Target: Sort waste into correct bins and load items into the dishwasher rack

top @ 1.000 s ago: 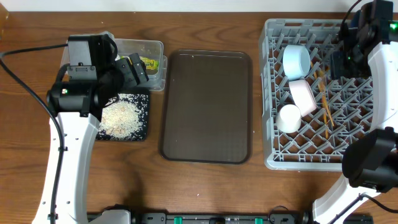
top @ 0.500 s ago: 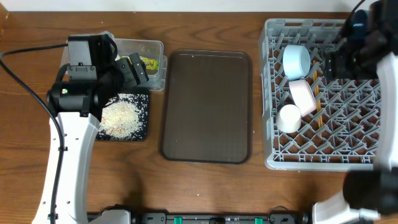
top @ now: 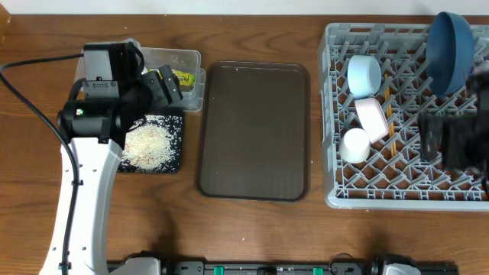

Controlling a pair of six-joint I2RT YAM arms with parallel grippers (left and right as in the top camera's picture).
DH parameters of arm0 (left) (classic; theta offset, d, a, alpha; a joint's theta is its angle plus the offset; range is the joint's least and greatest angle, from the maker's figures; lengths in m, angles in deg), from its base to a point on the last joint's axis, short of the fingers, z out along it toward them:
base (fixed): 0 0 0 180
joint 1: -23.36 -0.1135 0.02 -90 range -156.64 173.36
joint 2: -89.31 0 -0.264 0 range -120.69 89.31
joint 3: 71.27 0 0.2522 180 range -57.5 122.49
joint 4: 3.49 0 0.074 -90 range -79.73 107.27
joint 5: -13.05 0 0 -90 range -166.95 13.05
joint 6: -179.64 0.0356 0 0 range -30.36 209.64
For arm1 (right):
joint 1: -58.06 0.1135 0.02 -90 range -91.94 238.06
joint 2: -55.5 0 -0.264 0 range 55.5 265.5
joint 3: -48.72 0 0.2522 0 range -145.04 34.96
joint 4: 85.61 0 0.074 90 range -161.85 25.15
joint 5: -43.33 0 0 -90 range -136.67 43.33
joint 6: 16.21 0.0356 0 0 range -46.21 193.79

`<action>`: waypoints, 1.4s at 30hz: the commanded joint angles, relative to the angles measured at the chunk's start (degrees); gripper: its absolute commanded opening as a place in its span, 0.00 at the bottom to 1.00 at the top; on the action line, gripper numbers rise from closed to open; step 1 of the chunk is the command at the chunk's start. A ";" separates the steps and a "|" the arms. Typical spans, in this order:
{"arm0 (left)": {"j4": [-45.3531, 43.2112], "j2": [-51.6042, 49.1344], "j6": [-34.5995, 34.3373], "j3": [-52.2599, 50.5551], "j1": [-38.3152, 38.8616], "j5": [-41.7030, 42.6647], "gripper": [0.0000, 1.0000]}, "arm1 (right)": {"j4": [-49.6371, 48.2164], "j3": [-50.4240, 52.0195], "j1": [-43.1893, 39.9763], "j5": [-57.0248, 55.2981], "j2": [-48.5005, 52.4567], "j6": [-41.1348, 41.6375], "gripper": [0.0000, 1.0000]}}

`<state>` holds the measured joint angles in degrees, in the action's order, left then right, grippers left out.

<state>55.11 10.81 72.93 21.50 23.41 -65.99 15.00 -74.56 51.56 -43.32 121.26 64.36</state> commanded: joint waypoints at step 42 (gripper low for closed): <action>0.09 -0.20 0.09 0.09 -0.20 -0.31 0.95 | -83.19 105.53 -2.05 10.43 -63.39 9.84 0.99</action>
<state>55.08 10.81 72.93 21.48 23.41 -65.97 -67.42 29.24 49.29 -33.94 59.95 73.24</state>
